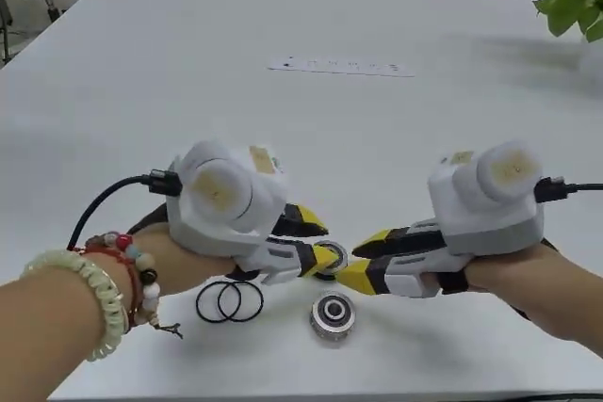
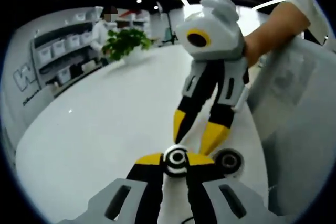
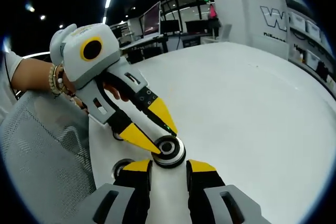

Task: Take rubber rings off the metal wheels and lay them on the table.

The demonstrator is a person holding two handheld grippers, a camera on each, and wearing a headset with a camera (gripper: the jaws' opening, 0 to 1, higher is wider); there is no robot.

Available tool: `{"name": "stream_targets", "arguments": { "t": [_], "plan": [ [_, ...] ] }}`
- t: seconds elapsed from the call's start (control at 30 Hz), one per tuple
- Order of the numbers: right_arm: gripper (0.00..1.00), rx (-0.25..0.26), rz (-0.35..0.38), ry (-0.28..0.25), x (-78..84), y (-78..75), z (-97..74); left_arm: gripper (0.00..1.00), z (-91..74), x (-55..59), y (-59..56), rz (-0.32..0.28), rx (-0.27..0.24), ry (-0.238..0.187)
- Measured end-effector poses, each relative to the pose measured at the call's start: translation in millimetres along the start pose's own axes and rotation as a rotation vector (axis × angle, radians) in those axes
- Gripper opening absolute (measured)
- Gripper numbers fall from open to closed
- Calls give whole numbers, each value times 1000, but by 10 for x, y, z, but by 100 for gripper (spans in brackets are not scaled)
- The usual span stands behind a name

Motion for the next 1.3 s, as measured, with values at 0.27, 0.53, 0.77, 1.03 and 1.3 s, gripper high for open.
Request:
{"name": "stream_targets", "arguments": {
  "t": [0.27,0.53,0.77,1.03,1.3],
  "plan": [
    [18,-3,-62,24,35,-21,34,12,14,-17,8,-52,-17,-20],
    [13,-26,-149,54,25,-9,13,11,15,-18,6,-71,-21,-23],
    [0,-26,-167,78,47,-15,-8,11,13,-24,-4,-69,-22,-21],
    [0,50,91,55,17,-108,-41,9,-12,-20,-1,-58,-21,-12],
    [0,76,330,-144,-247,-188,-116,2,30,-30,-23,-24,-24,10]
  ]
}}
Point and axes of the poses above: the centre of the closed fingertips' face, and the gripper's own axes: z roughly forward along the fingers, y roughly to its left, x roughly out of its underside, the point moved 6 cm from there along -z, roughly backward along the fingers, and after that the axes turned 12 degrees about -y, right-handed, at the moved point
